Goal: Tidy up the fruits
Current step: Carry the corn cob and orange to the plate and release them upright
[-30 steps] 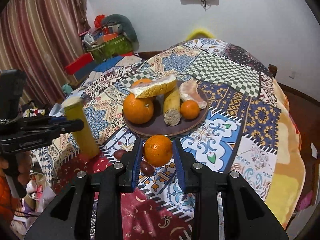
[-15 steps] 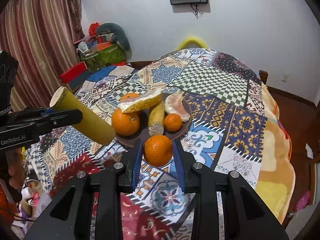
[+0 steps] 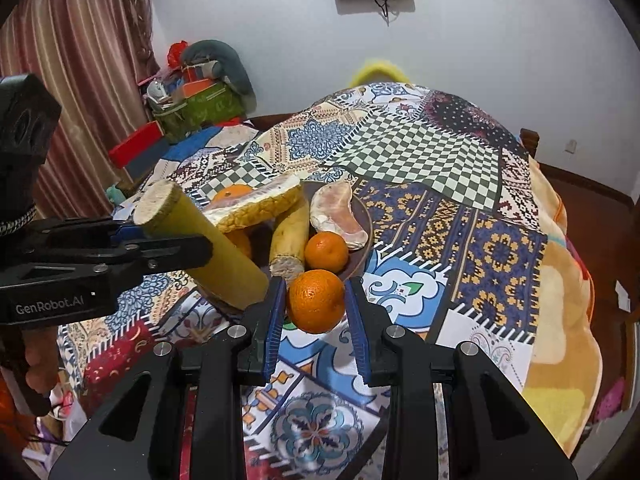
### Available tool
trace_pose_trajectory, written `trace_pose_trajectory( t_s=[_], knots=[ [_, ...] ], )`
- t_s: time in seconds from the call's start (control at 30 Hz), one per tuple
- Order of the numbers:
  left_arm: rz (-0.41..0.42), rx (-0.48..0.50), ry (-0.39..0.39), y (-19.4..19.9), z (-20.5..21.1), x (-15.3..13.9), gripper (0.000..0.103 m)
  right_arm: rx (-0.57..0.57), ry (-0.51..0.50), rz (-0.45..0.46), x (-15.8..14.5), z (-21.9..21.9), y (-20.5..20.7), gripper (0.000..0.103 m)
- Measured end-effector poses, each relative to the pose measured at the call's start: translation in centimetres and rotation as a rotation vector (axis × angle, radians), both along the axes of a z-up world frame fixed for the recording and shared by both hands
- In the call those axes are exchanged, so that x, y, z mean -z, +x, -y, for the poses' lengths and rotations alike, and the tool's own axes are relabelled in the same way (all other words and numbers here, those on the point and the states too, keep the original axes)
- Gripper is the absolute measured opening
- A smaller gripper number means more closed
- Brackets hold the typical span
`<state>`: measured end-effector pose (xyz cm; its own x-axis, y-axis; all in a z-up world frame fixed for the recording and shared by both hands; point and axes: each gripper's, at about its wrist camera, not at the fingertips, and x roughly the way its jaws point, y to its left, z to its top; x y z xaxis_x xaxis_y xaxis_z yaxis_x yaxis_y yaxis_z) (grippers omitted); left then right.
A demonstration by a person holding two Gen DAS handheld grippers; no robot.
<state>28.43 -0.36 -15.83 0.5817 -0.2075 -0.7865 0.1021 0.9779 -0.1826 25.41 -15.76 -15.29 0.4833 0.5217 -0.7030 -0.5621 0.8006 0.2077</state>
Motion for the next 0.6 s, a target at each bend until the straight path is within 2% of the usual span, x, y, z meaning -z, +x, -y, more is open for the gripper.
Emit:
trace_pose_trajectory(
  t_s=[0.1, 0.43, 0.6],
  knots=[
    [-0.004, -0.004, 0.014, 0.9, 0.1, 0.3, 0.033, -0.006, -0.005, -0.009, 0.5, -0.4, 0.7, 0.028],
    [0.016, -0.033, -0.015, 3.2, -0.9, 0.4, 0.033, -0.032, -0.013, -0.059, 2.6, -1.8, 2.3, 0.028],
    [0.023, -0.061, 0.011, 4.2, -1.4, 0.9, 0.033, -0.044, -0.012, -0.059, 2.9, -2.5, 2.7, 0.028]
  ],
)
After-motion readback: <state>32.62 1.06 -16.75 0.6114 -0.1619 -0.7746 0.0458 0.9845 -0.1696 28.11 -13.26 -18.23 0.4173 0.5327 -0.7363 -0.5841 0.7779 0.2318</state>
